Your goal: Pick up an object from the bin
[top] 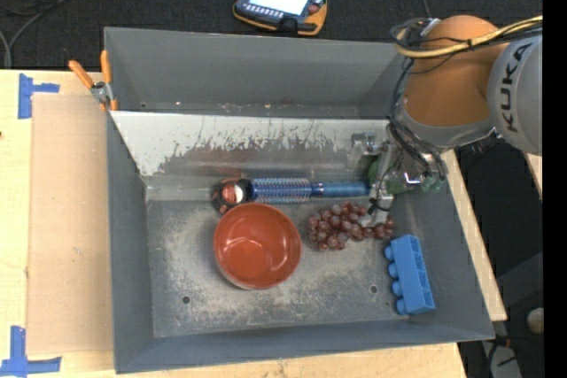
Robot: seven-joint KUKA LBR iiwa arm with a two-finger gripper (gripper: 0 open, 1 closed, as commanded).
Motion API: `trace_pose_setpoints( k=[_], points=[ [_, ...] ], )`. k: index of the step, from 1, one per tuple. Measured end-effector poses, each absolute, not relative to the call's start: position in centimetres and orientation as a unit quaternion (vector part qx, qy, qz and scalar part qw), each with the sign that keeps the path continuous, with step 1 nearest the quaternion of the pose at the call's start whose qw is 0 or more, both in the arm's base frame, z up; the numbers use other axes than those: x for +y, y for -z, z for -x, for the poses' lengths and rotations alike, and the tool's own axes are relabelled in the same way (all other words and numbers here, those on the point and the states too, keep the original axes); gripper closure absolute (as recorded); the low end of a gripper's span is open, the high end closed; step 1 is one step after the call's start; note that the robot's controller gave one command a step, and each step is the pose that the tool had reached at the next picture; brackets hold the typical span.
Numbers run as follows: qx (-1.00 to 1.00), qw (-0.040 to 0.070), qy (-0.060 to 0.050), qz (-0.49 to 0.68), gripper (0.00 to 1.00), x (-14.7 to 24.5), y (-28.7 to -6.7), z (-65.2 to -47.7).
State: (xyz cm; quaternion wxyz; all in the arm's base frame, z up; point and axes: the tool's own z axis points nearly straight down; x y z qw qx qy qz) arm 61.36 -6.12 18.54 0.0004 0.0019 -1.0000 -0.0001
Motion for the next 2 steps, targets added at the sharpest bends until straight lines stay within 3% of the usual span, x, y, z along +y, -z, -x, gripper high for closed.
trace_pose_setpoints(
  k=[1,2],
  points=[
    [-1.000,0.000,0.000,-0.002,0.00,-6.1,-18.5,-61.4],
    [-1.000,0.004,0.001,0.018,0.00,-6.3,-9.0,-61.2]
  ],
)
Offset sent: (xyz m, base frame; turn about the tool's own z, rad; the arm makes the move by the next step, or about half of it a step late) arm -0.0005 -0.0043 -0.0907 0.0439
